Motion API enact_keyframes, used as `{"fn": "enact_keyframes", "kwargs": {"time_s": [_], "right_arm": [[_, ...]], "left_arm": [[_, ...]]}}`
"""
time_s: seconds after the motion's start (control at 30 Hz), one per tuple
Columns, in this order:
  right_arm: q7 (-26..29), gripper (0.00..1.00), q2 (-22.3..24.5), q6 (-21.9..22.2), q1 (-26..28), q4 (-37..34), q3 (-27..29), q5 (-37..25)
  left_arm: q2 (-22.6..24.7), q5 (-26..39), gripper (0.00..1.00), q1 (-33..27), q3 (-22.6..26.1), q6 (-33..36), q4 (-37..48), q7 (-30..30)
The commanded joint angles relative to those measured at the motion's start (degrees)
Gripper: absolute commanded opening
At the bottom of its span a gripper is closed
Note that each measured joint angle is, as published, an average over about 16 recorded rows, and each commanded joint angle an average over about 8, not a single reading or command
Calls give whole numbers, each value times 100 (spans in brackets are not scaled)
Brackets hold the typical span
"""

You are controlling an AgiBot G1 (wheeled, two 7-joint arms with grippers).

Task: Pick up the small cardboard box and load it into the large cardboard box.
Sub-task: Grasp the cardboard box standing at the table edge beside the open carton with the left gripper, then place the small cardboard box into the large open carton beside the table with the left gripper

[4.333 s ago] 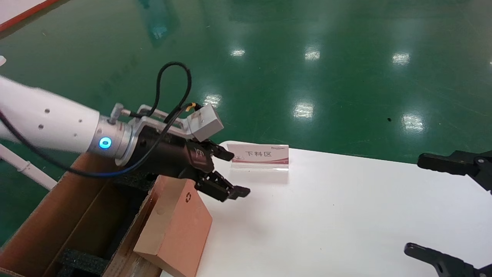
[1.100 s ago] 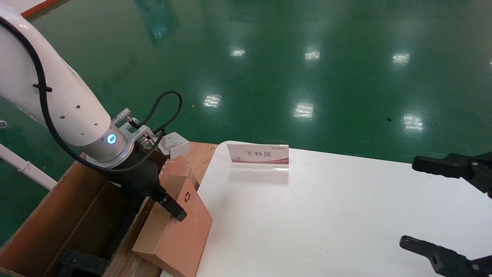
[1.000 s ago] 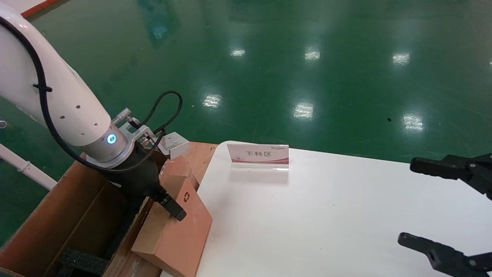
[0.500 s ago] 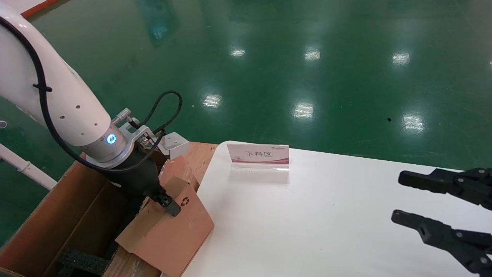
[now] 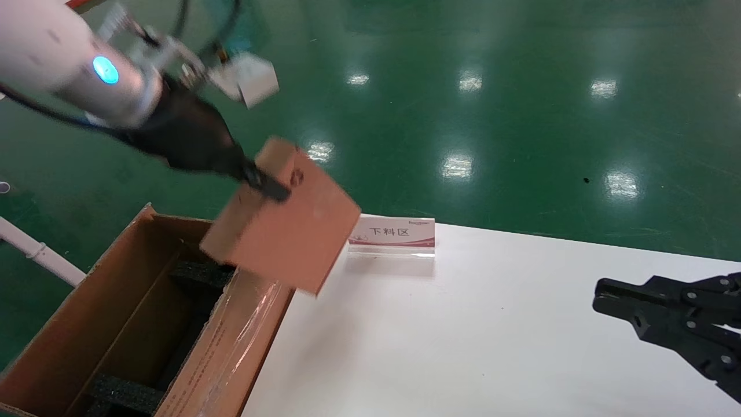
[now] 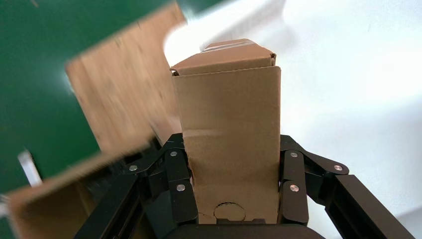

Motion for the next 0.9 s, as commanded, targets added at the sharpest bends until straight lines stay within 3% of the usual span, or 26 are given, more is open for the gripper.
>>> {"fn": "enact_keyframes", "kwargs": {"time_s": [0.03,0.17,0.3,0.57,0.6,0.83,0.87,0.9], "right_arm": [[0,0,0,0,0,0,-1,0],[-1,0,1,1,1,0,-2,2],[-2,0,1,1,1,0,-4,3],[-4,0,3,3,2,-1,-7,5],[-4,6,3,3,2,-1,-7,5],[-5,93,4,4,2,-1,-10,7],[-5,100,4,4,3,-1,-10,7],[-5,100,4,4,3,-1,-11,7]], "left_arm": [[-10,-14,0,-218,-115,10,51,53],[55,103,0,-713,-171,300,271,302],[107,146,0,-1177,67,543,449,556],[71,-264,0,-2267,1645,643,403,724],[60,-328,0,-2399,1897,641,371,710],[-36,-722,0,-2853,3445,587,168,578],[-60,-772,0,-2865,3600,572,152,562],[-83,-811,0,-2873,3737,556,136,552]]}}
